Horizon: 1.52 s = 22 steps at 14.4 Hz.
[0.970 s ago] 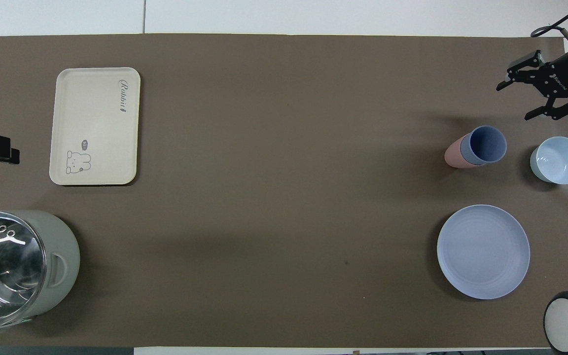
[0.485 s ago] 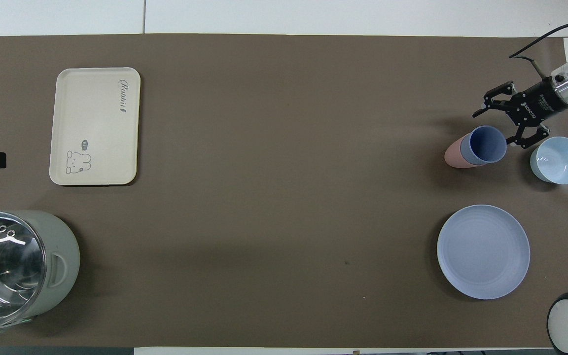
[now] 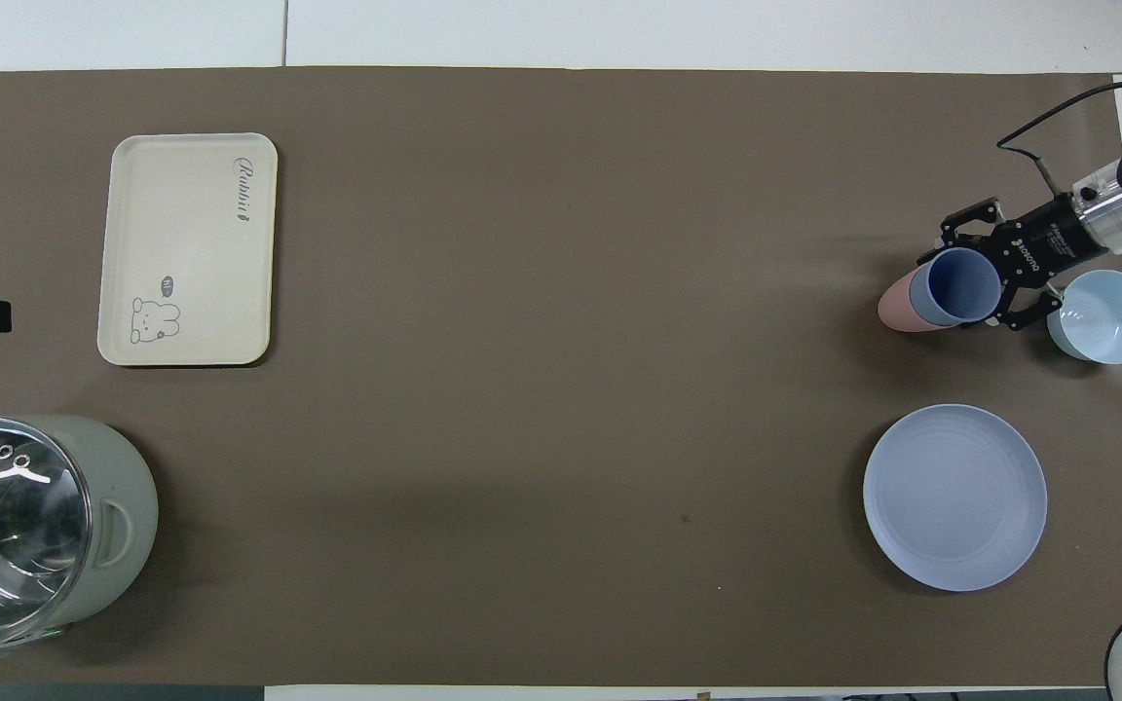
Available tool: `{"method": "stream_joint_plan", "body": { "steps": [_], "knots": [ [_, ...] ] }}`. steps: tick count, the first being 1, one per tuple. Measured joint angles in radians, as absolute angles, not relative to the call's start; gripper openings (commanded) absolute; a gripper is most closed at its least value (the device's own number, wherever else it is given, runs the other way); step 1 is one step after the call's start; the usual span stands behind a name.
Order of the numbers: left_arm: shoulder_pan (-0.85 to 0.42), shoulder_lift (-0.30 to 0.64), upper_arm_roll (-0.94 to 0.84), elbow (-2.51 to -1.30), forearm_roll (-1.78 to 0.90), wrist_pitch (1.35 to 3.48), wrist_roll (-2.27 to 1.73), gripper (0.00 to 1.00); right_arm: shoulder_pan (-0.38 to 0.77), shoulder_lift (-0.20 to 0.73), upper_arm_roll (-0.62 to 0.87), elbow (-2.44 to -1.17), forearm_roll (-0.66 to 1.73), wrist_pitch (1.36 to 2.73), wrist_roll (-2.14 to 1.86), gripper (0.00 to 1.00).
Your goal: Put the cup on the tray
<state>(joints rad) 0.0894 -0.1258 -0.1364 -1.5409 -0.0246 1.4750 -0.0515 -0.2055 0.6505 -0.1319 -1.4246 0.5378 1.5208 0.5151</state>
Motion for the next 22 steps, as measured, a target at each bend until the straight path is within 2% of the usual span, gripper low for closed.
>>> {"method": "stream_joint_plan", "body": {
  "steps": [6, 9, 10, 11, 12, 13, 14, 16, 22],
  "knots": [
    [0.091, -0.131, -0.136, -1.545, -0.025, 1.475, -0.053, 1.0, -0.204, 0.613, -0.131, -1.531, 0.593, 1.564, 0.551, 1.0],
    [0.09, -0.088, -0.136, -1.551, -0.025, 1.483, -0.053, 1.0, -0.204, 0.597, -0.131, -1.58, 0.629, 1.578, 0.564, 1.0],
    [0.089, -0.053, -0.136, -1.545, -0.025, 1.491, -0.053, 1.0, -0.204, 0.595, -0.131, -1.588, 0.633, 1.578, 0.572, 0.82],
    [0.088, -0.012, -0.137, -1.532, -0.025, 1.498, -0.053, 1.0, -0.204, 0.593, -0.131, -1.594, 0.636, 1.579, 0.581, 0.32],
    [0.087, 0.033, -0.137, -1.51, -0.025, 1.502, -0.053, 1.0, -0.204, 0.59, -0.131, -1.598, 0.645, 1.58, 0.593, 0.14],
    [0.087, 0.076, -0.137, -1.486, -0.025, 1.506, -0.052, 1.0, -0.204, 0.588, -0.131, -1.6, 0.664, 1.58, 0.616, 0.05],
    [0.086, 0.108, -0.138, -1.466, -0.025, 1.511, -0.052, 1.0, -0.203, 0.586, -0.131, -1.601, 0.691, 1.579, 0.644, 0.0],
    [0.085, 0.131, -0.139, -1.446, -0.025, 1.512, -0.052, 1.0, -0.203, 0.58, -0.131, -1.601, 0.737, 1.565, 0.696, 0.0],
    [0.084, 0.064, -0.141, -1.461, -0.025, 1.556, -0.082, 1.0, -0.194, 0.517, -0.128, -1.604, 0.914, 1.485, 0.783, 0.0]
  ]
}}
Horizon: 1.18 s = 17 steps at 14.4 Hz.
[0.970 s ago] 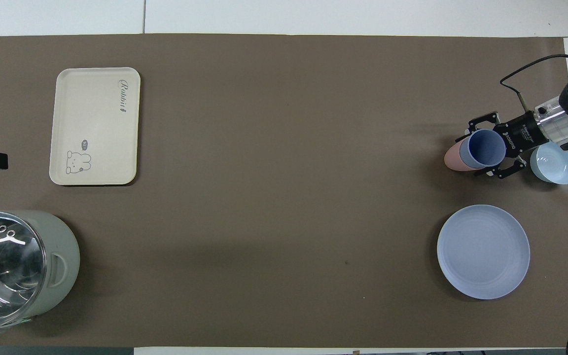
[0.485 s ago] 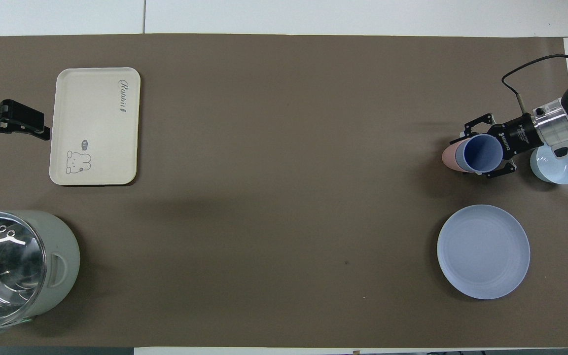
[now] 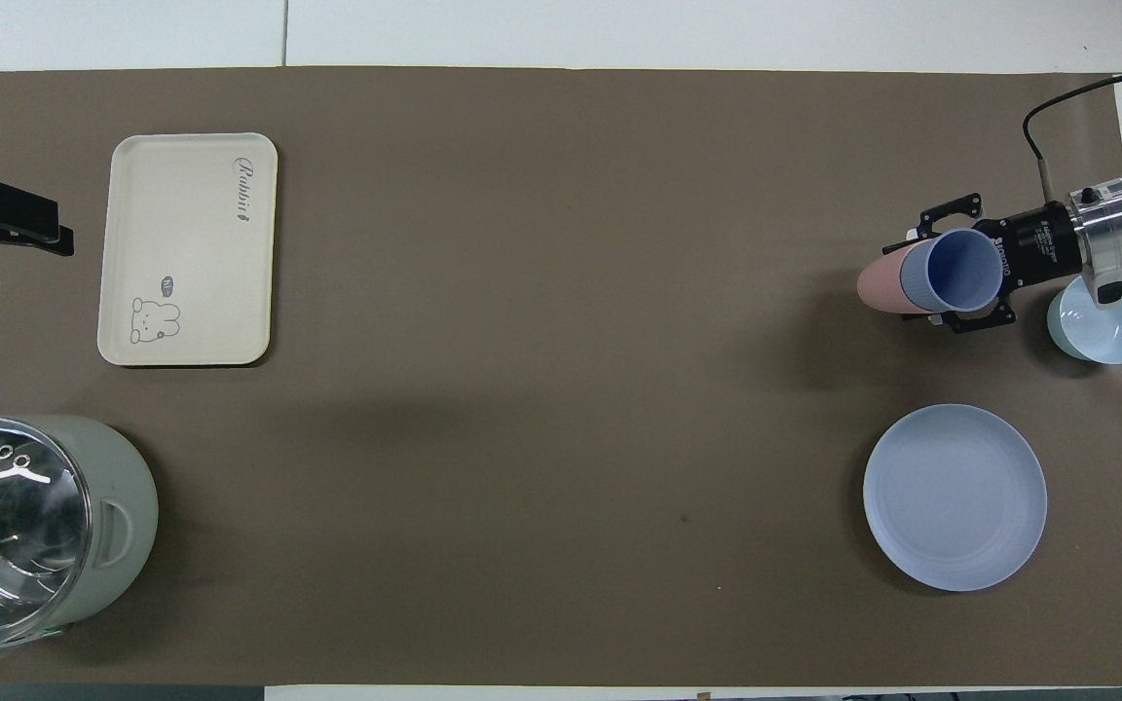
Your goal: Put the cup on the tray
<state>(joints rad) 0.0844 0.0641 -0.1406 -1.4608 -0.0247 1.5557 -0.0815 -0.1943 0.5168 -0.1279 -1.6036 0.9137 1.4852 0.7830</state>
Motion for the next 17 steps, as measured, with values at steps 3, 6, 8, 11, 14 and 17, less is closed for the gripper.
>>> {"method": "stream_joint_plan", "body": {
  "steps": [3, 6, 8, 11, 14, 17],
  "knots": [
    [0.084, 0.057, -0.141, -1.487, -0.036, 1.566, -0.092, 1.0, -0.135, 0.476, -0.126, -1.63, 0.969, 1.48, 0.881, 0.0],
    [0.086, 0.056, -0.141, -1.493, -0.098, 1.576, -0.161, 1.0, -0.001, 0.411, -0.123, -1.715, 1.057, 1.605, 1.011, 0.0],
    [0.084, 0.054, -0.141, -1.501, -0.106, 1.579, -0.187, 1.0, 0.125, 0.359, -0.12, -1.734, 1.091, 1.732, 1.155, 0.0],
    [0.08, 0.035, -0.144, -1.55, -0.109, 1.619, -0.215, 1.0, 0.298, 0.303, -0.116, -1.748, 1.109, 1.893, 1.31, 0.0],
    [0.02, 0.02, -0.146, -1.571, -0.114, 1.635, -0.321, 1.0, 0.433, 0.287, -0.116, -1.759, 1.121, 2.048, 1.416, 0.0],
    [-0.103, 0.0, -0.15, -1.568, -0.114, 1.651, -0.557, 1.0, 0.575, 0.287, -0.115, -1.785, 1.192, 2.236, 1.501, 0.0]
  ]
}}
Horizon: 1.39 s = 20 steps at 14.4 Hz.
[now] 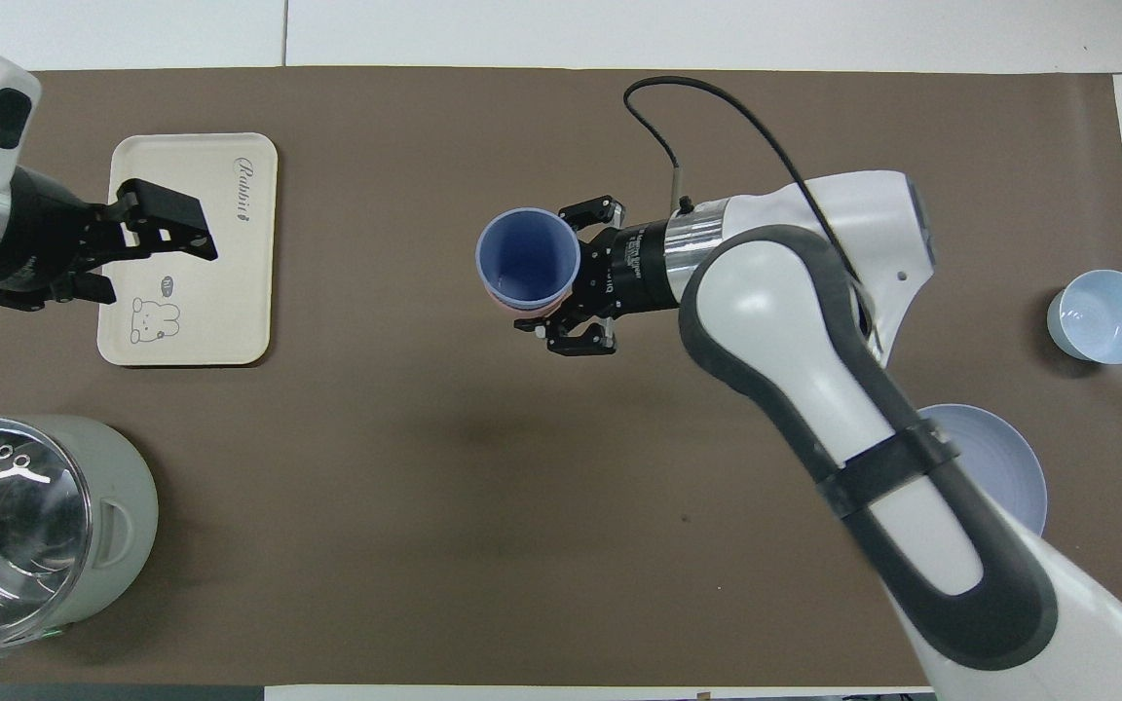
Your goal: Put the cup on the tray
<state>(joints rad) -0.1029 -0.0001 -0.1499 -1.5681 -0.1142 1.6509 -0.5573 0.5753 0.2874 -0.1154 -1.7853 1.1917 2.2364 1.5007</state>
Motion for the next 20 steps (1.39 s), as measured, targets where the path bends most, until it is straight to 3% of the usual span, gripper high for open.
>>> {"method": "stream_joint_plan", "body": {
  "steps": [5, 12, 16, 17, 18, 20],
  "knots": [
    [-0.315, -0.016, -0.155, -1.565, -0.051, 1.749, -0.907, 1.0, 0.742, 0.288, -0.115, -1.812, 1.221, 2.451, 1.589, 0.0],
    [-0.341, -0.027, -0.156, -1.706, -0.047, 1.811, -0.923, 0.99, 0.748, 0.288, -0.127, -1.813, 1.222, 2.459, 1.601, 0.0],
    [-0.38, -0.053, -0.158, -1.778, -0.047, 1.869, -0.925, 0.34, 0.748, 0.288, -0.127, -1.812, 1.223, 2.459, 1.601, 0.0],
    [-0.379, -0.054, -0.157, -1.783, -0.047, 1.875, -0.925, 0.13, 0.748, 0.288, -0.127, -1.812, 1.223, 2.459, 1.601, 0.0],
    [-0.378, -0.054, -0.157, -1.785, -0.047, 1.879, -0.925, 0.0, 0.748, 0.288, -0.127, -1.812, 1.223, 2.46, 1.601, 0.0],
    [-0.375, -0.054, -0.157, -1.786, -0.046, 1.884, -0.925, 0.0, 0.748, 0.288, -0.127, -1.812, 1.223, 2.46, 1.601, 0.0]
  ]
}}
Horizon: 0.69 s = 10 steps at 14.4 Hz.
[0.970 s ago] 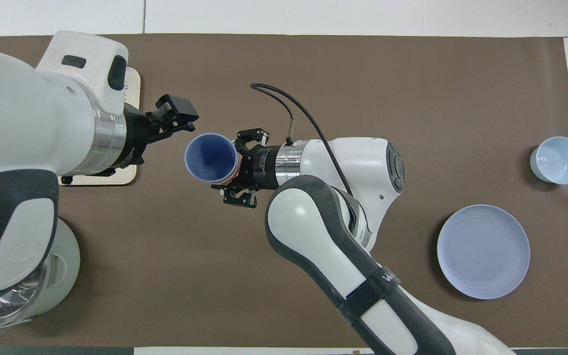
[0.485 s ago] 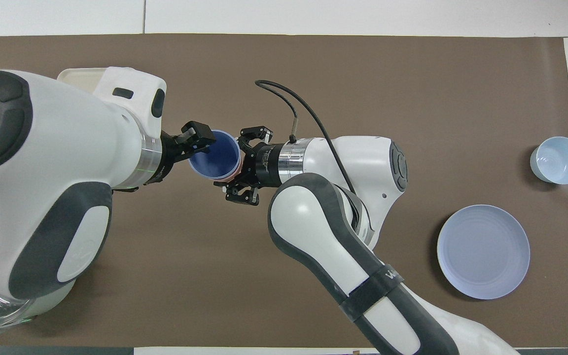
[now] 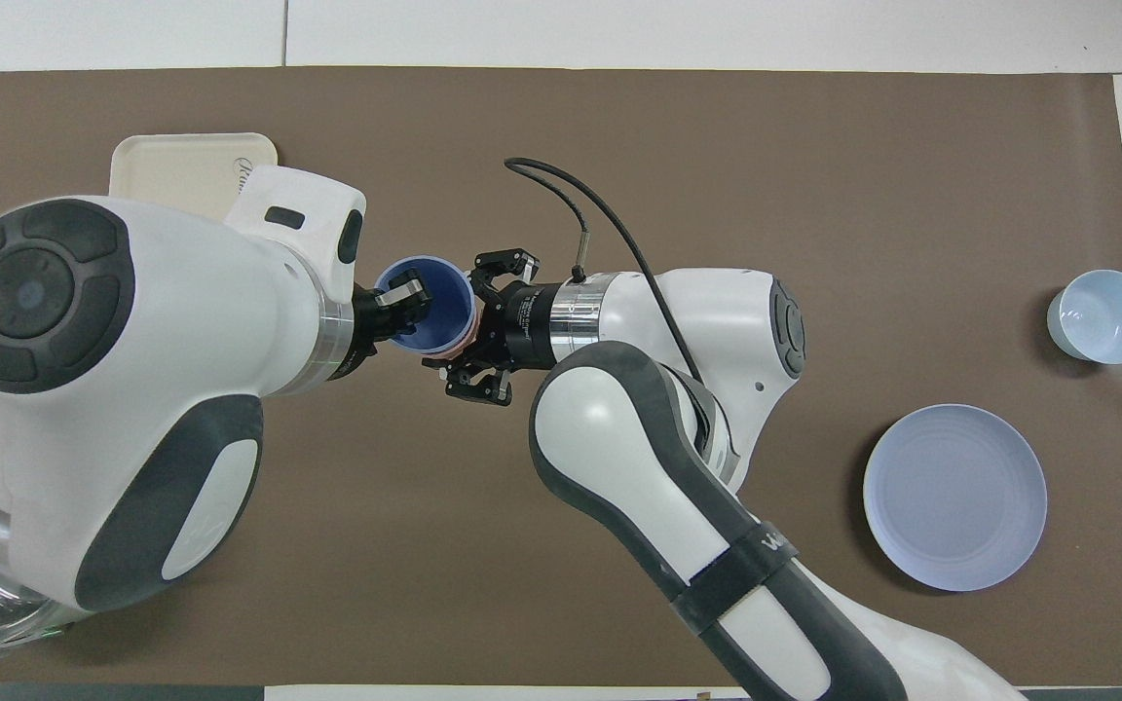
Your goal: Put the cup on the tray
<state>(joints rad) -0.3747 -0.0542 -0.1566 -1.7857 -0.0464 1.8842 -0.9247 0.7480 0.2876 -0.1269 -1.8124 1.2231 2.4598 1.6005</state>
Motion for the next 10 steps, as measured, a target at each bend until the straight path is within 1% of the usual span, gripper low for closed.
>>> {"method": "stream_joint_plan", "body": {
  "steps": [6, 8, 10],
  "knots": [
    [-0.374, -0.058, -0.155, -1.765, -0.046, 1.873, -0.928, 0.0, 0.748, 0.287, -0.127, -1.811, 1.224, 2.46, 1.601, 0.0],
    [-0.373, -0.064, -0.15, -1.716, -0.046, 1.82, -0.928, 0.0, 0.748, 0.287, -0.127, -1.811, 1.224, 2.46, 1.601, 0.0],
    [-0.372, -0.071, -0.145, -1.634, -0.049, 1.748, -0.929, 0.0, 0.747, 0.287, -0.128, -1.811, 1.224, 2.46, 1.601, 0.0]
  ]
}}
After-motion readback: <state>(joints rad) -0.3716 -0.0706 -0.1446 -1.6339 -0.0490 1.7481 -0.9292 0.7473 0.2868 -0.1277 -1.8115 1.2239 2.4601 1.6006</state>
